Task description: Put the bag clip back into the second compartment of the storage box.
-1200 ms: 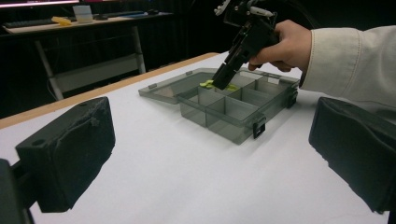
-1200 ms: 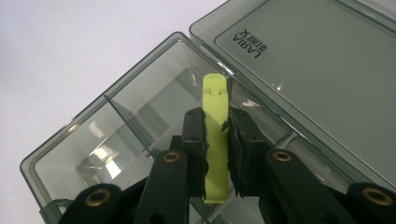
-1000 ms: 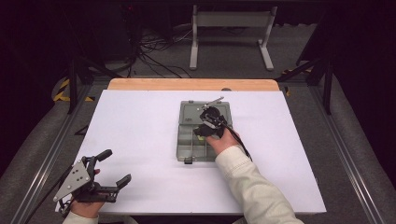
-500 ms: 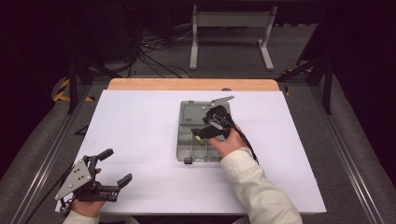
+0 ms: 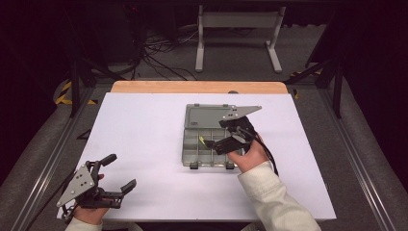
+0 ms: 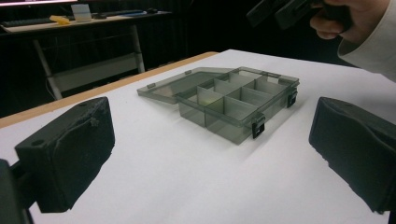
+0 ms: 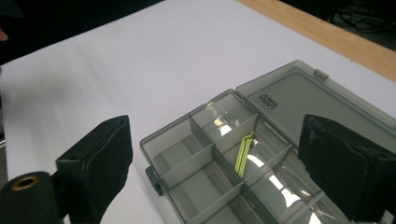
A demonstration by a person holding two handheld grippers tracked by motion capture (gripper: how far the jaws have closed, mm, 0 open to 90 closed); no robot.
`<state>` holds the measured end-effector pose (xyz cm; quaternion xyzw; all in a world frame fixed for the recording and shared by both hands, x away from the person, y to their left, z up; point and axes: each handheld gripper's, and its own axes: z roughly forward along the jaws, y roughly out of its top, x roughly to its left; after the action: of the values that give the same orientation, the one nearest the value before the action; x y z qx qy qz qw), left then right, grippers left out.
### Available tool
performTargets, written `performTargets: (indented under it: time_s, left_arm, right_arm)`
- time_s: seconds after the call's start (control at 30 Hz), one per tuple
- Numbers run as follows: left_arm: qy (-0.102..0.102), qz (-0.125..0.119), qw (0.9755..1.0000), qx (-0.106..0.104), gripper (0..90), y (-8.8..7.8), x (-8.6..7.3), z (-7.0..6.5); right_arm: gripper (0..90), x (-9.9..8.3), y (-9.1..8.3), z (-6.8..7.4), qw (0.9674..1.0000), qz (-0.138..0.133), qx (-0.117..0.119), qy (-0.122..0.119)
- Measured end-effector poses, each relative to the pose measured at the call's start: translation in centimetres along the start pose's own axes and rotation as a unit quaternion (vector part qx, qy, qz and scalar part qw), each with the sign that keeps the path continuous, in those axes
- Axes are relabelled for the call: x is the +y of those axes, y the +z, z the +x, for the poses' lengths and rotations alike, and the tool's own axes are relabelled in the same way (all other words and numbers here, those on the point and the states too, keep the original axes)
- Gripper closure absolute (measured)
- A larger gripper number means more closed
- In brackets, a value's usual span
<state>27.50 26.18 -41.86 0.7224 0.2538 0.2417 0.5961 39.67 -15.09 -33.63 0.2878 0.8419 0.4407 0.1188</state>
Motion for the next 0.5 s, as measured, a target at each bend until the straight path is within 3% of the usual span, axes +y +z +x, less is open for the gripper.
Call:
performTargets:
  time_s: [0.33, 0.5]
  left_arm:
    - [0.001, 0.0, 1.0, 0.0, 0.7, 0.1, 0.0, 0.0]
    - [0.002, 0.0, 1.0, 0.0, 0.7, 0.1, 0.0, 0.0]
  right_arm:
    - [2.6, -1.8, -3.6, 0.9, 0.9973, -0.066, 0.004, -0.033]
    - [1.8, -3.2, -5.3, 1.1, 0.9955, -0.089, 0.005, -0.034]
